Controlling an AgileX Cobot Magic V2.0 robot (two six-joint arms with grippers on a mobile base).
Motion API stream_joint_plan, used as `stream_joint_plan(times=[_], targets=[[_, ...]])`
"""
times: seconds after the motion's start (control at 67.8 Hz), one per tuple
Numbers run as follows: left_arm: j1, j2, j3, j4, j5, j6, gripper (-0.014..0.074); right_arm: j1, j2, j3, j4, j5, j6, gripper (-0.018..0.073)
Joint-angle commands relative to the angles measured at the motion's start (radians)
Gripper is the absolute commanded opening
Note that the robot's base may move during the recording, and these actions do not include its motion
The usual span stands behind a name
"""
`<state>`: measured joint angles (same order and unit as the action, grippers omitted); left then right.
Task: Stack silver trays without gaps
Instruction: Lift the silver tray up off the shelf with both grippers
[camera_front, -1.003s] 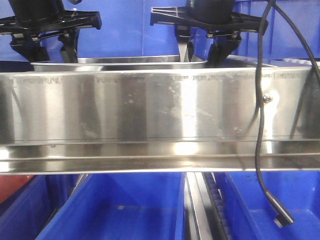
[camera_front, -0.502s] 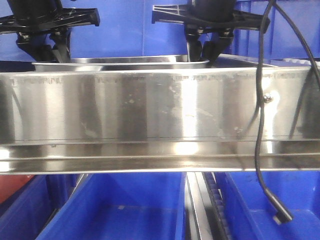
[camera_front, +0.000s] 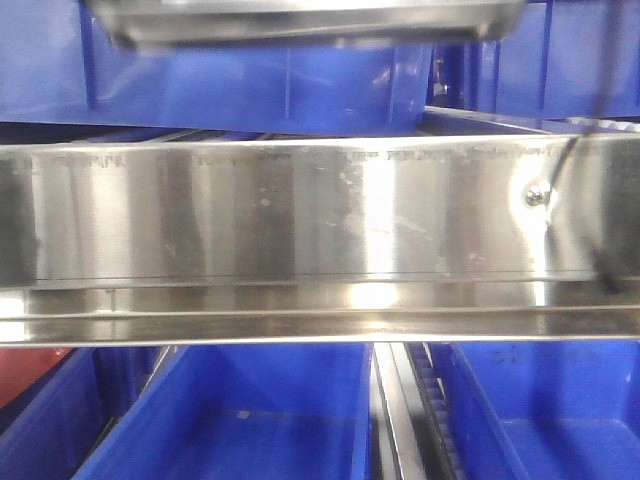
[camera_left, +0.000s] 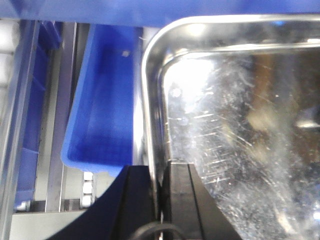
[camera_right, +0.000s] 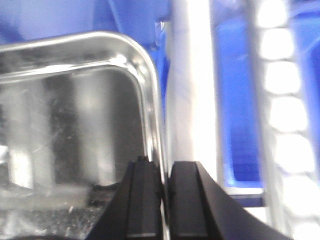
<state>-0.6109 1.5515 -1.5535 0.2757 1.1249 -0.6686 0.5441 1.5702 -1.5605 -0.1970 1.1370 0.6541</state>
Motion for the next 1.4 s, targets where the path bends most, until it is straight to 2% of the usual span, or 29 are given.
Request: stream_joint_plan(times=[0.0, 0.221, 0.413, 0.546, 0.634, 0.797, 1.018, 1.387], targets=[[-0.052, -0.051, 0.001, 0.009, 0.023, -0.029, -0.0016, 0.060, -0.102, 0.083, -0.046, -0.054, 0.071, -0.0015], [-0.207, -0.177, 0.107, 0.126, 0.045, -0.199, -0.0016, 0.148, -0.285, 0.257, -0.075, -0.086, 0.184, -0.0015], [-0.348, -0.282, 0.233, 0.185, 0.053, -0.355, -0.0016, 0.288, -0.378, 0.332, -0.192, -0.016, 0.314, -0.0015], [-0.441, -0.304, 0.262, 0.238, 0.096, -0.420, -0.0016, 0.395, -0.379, 0.347, -0.262, 0.025, 0.404, -0.0015], [-0.472, -0.304, 0.262, 0.261, 0.096, -0.435, -0.0016, 0.435, -0.379, 0.347, -0.281, 0.032, 0.431, -0.0015], [-0.472, -0.304, 0.262, 0.250, 0.096, -0.437, -0.0016, 0.466, -0.379, 0.347, -0.292, 0.066, 0.433, -0.0015], [-0.472, -0.310, 0.262, 0.257, 0.096, -0.437, -0.0016, 0.465, -0.379, 0.347, -0.292, 0.053, 0.433, -0.0015], [-0.472, -0.310, 0.262, 0.204, 0.096, -0.411, -0.0016, 0.465, -0.379, 0.347, -0.292, 0.017, 0.433, -0.0015]])
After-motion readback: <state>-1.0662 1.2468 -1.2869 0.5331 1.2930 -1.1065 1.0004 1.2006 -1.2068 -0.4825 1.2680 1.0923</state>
